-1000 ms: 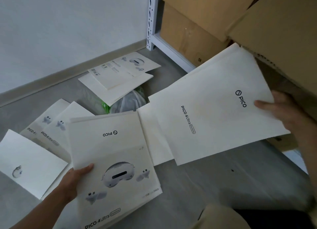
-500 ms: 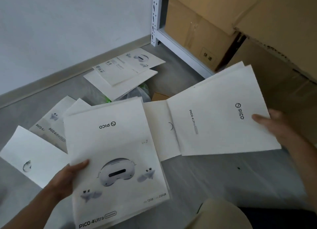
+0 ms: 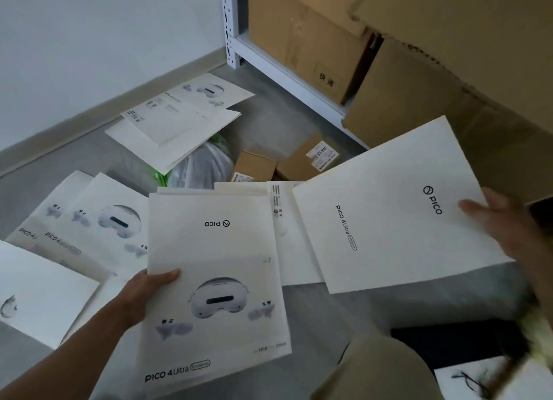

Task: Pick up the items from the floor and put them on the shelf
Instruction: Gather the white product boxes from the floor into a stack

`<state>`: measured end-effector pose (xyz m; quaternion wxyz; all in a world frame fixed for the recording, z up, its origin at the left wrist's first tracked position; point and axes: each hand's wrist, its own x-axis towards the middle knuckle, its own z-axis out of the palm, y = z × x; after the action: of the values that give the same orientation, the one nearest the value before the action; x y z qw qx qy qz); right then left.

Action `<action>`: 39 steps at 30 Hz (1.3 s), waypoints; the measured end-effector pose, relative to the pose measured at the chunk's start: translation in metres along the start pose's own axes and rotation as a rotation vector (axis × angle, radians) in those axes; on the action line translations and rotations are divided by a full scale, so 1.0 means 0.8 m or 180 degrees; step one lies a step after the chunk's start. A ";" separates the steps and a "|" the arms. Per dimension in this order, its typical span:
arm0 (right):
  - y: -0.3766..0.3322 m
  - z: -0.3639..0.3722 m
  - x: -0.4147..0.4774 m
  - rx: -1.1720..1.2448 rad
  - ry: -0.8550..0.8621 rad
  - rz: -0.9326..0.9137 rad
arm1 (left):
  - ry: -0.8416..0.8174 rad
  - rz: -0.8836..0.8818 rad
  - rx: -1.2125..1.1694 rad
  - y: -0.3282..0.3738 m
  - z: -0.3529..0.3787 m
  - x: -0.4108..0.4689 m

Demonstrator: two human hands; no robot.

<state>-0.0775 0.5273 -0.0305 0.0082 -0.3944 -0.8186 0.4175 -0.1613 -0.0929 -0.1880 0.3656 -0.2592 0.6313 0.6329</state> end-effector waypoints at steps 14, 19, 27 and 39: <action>-0.141 0.229 -0.009 -0.1623 -0.1967 -0.1129 | -0.0121 0.0413 -0.0038 0.028 0.056 -0.001; -0.161 0.396 -0.062 -0.2091 -0.1444 -0.2030 | -0.0363 0.0522 0.0069 0.017 0.060 0.009; -0.009 0.351 -0.056 -0.1133 0.0061 -0.0947 | 0.0092 0.0147 -0.0241 -0.014 -0.042 -0.002; 0.051 0.500 -0.140 -0.2366 -0.0761 -0.1872 | -0.0073 0.0068 -0.0596 -0.017 -0.124 -0.019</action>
<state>-0.1115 0.1972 -0.2839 -0.1097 -0.0720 -0.9841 0.1194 -0.1546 -0.1937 -0.1914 0.3403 -0.2783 0.5679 0.6959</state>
